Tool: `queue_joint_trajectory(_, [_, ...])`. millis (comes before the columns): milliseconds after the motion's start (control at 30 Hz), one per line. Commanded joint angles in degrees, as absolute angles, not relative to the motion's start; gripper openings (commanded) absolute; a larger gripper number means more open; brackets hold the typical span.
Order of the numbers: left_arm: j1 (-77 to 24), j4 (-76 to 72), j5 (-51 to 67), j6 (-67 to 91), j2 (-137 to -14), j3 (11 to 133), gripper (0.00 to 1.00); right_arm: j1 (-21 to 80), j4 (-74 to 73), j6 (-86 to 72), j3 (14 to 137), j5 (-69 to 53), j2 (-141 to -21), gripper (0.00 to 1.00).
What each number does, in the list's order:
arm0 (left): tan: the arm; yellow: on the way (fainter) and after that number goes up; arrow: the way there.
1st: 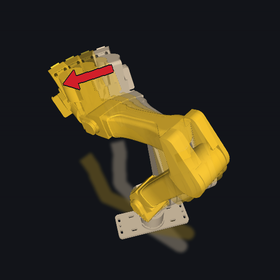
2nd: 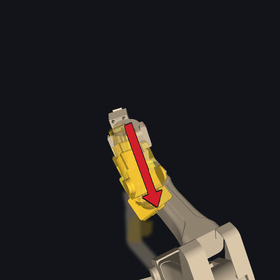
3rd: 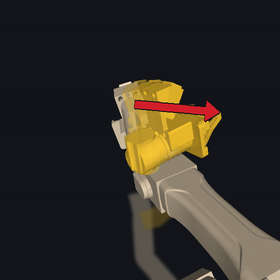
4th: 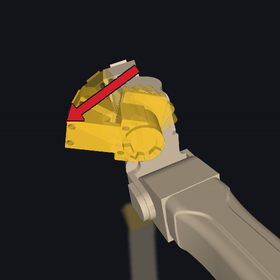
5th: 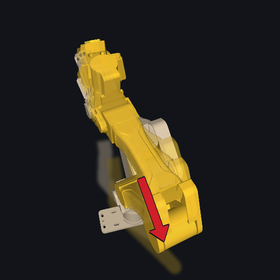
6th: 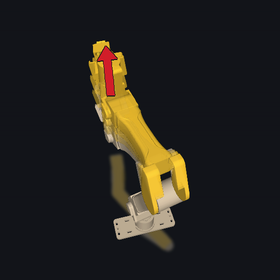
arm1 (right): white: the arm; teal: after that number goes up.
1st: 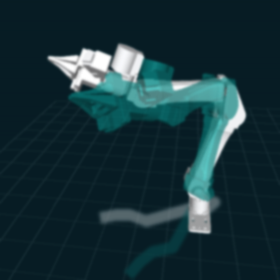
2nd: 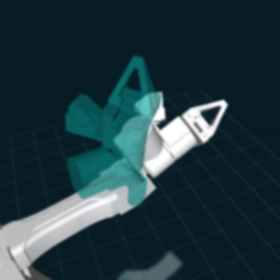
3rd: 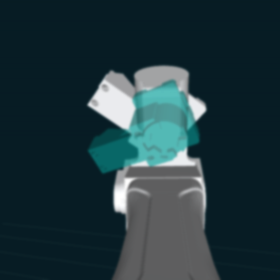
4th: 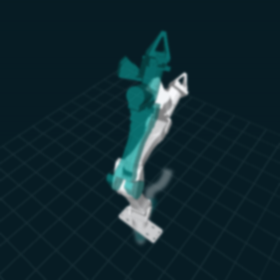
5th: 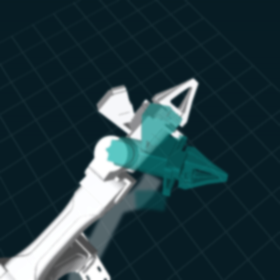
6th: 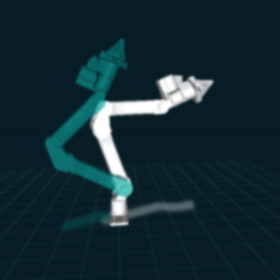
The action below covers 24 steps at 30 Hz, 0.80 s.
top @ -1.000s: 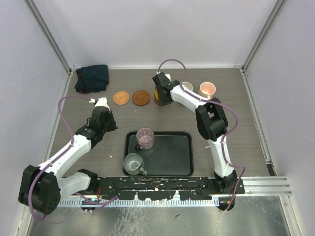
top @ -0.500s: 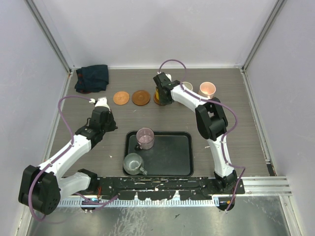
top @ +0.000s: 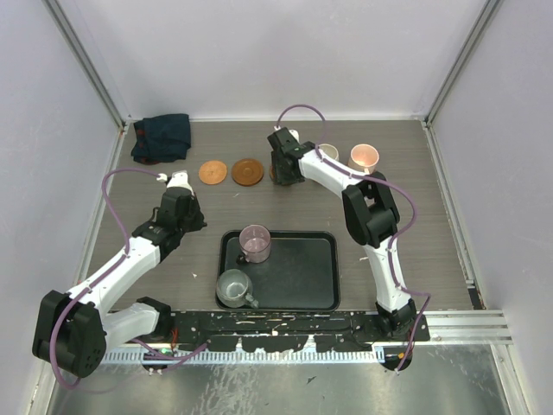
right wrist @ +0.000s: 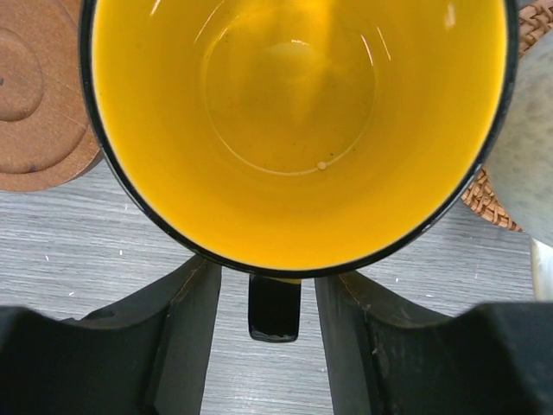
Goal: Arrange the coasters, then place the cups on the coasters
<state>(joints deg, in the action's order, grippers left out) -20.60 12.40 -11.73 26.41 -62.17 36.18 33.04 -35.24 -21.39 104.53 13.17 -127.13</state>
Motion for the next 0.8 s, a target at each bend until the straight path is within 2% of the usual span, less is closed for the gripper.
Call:
queue_joint_trajectory(0, [-20.4, 9.0, -11.4, 27.1, -61.7, 36.3, 0.00, 33.9, -33.7, -21.4, 105.6, 13.0, -123.2, 0.53])
queue_joint_trajectory(767, [-20.4, 9.7, -10.0, 27.8, -59.0, 35.3, 0.00, 35.2, -31.6, -22.4, 99.5, 13.0, -118.8, 0.56])
